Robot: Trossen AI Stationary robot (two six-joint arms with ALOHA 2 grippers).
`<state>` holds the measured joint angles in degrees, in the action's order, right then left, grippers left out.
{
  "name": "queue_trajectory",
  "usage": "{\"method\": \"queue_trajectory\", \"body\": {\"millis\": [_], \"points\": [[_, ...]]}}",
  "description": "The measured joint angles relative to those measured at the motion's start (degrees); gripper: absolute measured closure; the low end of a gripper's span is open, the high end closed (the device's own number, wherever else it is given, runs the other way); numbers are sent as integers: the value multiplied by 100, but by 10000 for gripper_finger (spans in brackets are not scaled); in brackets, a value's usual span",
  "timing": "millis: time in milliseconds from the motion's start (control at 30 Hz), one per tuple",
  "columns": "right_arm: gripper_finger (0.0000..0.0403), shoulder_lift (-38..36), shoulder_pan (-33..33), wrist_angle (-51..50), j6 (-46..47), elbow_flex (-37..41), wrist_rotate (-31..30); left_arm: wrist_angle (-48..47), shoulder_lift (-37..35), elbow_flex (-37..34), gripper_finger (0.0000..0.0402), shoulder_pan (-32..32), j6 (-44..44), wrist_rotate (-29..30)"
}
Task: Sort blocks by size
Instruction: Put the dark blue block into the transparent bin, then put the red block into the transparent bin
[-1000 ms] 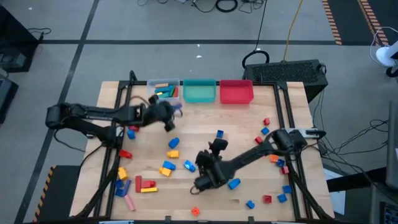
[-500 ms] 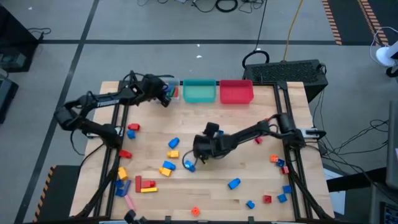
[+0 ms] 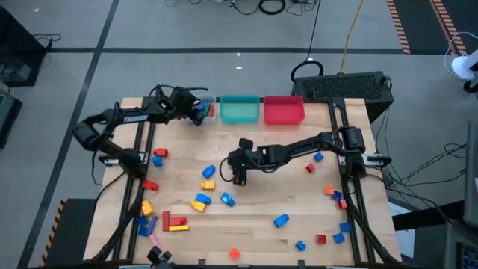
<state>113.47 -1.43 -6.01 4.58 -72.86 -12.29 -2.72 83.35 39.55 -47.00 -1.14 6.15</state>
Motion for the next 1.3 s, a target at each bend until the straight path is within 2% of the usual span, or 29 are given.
{"method": "queue_trajectory", "body": {"millis": [133,300,533,767,900,1000,1167,1300], "points": [[209,0,-33,502,-105,-4,172,-572,-374,0,191,90,14,15],[209,24,-220,1396,-122,-8,1075,-1685,-1366,3,203,599,210,14],[209,41,-695,2174,-446,-9,1130,-2886,-2653,4,240,2134,104,11],[209,41,-1171,2449,-567,-9,1102,-3703,-3189,4,258,3857,-698,-26],[209,41,-1331,2437,-421,-9,1084,-3808,-3211,4,259,4804,-1477,-272],[209,42,-1425,2363,-305,-9,1084,-3916,-3156,4,259,5375,-2420,-638],[209,43,-1493,2069,-234,-9,1018,-4205,-3045,4,259,5932,-4897,-1073],[209,43,-1473,1611,-327,-10,580,-4508,-2902,4,259,6285,-6666,-1300]]}}
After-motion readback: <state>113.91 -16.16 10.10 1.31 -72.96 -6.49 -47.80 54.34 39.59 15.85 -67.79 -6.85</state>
